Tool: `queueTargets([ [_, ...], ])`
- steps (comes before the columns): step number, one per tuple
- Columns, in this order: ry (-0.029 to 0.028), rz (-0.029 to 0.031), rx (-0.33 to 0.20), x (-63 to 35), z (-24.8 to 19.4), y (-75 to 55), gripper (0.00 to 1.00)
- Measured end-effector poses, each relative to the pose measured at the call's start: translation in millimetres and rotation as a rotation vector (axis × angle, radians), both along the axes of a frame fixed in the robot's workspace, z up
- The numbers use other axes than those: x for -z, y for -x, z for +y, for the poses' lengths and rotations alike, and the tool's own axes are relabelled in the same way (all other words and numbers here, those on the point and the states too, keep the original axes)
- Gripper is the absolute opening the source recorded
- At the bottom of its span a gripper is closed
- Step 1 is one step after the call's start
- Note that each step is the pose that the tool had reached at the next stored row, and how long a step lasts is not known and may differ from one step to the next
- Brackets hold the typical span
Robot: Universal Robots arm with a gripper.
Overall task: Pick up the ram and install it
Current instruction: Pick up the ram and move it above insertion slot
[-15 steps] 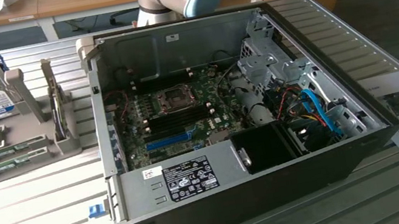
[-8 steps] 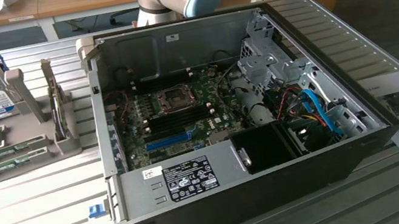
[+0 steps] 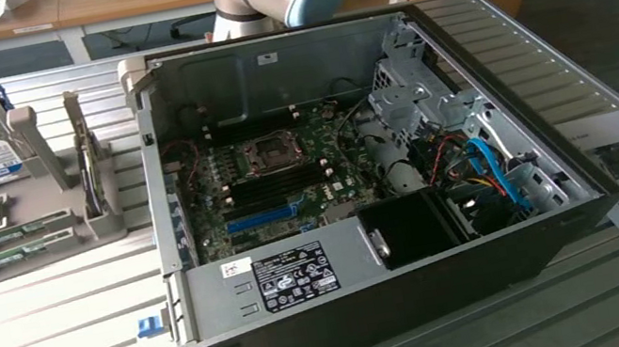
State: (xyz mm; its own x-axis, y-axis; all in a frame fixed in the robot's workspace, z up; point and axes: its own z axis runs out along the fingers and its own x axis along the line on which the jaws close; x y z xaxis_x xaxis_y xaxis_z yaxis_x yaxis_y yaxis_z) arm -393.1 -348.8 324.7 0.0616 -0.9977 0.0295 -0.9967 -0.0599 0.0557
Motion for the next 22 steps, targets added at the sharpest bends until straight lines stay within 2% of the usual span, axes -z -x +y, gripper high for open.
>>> queueTargets([
  [9,0.0073,0.0,0.0,16.0,0.0,0.0,0.1],
  [22,0.008,-0.0001,0.0,16.8,0.0,0.0,0.1],
])
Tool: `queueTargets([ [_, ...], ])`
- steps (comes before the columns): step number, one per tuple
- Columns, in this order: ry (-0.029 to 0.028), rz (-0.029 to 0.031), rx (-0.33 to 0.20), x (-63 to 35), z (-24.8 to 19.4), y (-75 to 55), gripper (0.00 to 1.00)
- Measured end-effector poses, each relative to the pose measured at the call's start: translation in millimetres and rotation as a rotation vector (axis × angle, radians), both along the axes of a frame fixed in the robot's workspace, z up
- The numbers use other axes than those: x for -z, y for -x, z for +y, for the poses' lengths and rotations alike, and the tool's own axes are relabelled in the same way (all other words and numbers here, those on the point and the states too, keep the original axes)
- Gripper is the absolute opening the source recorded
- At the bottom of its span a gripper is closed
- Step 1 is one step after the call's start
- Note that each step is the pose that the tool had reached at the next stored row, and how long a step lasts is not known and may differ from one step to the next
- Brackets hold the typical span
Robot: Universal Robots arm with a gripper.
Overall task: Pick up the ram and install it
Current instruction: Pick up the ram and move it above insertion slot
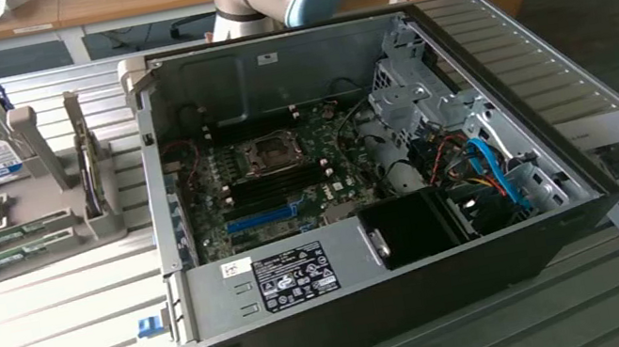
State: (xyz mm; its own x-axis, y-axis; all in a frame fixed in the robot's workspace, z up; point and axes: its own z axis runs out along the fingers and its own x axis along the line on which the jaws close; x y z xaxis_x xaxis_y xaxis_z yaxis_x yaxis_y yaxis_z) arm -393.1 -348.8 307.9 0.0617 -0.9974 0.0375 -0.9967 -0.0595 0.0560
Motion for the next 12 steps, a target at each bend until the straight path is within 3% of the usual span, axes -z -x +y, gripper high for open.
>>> queueTargets([
  [4,0.0,0.0001,0.0,0.0,0.0,0.0,0.11],
  [9,0.0,0.0001,0.0,0.0,0.0,0.0,0.29],
  [12,0.0,0.0001,0.0,0.0,0.0,0.0,0.29],
])
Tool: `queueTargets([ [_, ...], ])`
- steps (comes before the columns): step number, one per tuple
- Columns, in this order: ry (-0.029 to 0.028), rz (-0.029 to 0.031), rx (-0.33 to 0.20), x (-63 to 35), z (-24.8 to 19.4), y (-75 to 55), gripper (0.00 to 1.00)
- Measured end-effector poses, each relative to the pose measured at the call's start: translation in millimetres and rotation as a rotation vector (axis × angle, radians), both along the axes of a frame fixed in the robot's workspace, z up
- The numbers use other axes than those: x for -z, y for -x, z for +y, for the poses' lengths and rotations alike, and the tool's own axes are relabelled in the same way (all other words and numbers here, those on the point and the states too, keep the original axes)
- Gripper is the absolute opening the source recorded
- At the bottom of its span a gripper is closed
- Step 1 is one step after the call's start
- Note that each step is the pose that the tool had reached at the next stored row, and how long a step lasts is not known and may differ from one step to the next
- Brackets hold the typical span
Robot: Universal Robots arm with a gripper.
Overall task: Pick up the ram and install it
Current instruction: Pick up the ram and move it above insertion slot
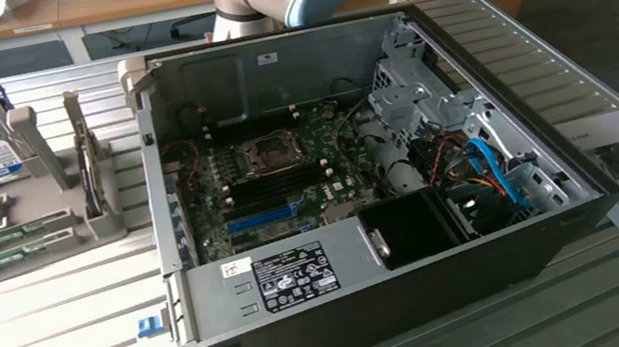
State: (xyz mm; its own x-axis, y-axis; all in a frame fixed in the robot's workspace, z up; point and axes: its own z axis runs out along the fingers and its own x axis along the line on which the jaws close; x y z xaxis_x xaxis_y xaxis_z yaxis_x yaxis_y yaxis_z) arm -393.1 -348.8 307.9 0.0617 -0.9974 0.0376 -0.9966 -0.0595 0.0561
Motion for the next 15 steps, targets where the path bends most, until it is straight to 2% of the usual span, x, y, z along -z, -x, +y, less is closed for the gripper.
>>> queueTargets([
  [8,0.0,0.0,0.0,0.0,0.0,0.0,0.29],
  [15,0.0,-0.0146,0.0,0.4,0.1,0.4,0.29],
])
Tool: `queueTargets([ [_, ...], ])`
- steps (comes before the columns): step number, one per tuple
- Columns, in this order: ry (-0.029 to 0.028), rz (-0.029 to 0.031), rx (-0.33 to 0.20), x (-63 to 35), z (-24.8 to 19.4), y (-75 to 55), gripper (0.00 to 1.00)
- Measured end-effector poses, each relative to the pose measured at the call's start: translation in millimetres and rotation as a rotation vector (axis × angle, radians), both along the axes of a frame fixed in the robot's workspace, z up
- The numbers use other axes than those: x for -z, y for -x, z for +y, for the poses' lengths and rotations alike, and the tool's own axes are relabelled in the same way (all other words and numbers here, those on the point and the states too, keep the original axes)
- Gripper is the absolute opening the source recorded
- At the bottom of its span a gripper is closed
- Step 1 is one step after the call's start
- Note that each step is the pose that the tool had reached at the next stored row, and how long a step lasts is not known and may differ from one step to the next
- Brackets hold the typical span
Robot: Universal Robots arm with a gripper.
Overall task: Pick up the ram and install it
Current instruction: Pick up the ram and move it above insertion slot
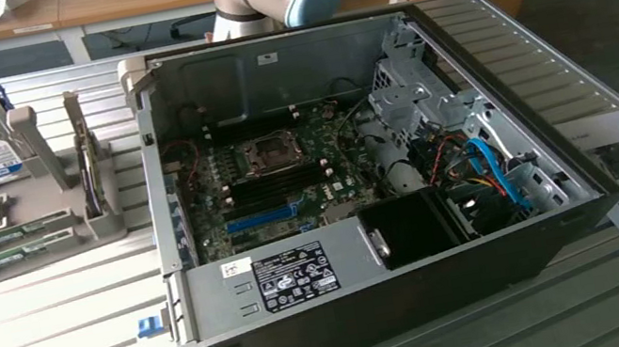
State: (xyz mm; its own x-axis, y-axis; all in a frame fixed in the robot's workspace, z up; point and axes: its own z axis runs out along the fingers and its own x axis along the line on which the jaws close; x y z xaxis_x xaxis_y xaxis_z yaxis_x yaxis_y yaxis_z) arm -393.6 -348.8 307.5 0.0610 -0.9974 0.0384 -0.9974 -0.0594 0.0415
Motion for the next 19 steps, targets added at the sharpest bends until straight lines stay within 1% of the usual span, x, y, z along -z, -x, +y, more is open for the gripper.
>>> queueTargets([
  [5,0.0,-0.0226,0.0,0.3,0.0,0.7,0.29],
  [6,0.0001,-0.0252,0.0,0.3,-0.1,0.7,0.29],
  [19,-0.0004,-0.0255,0.0,3.2,0.0,0.8,0.29],
])
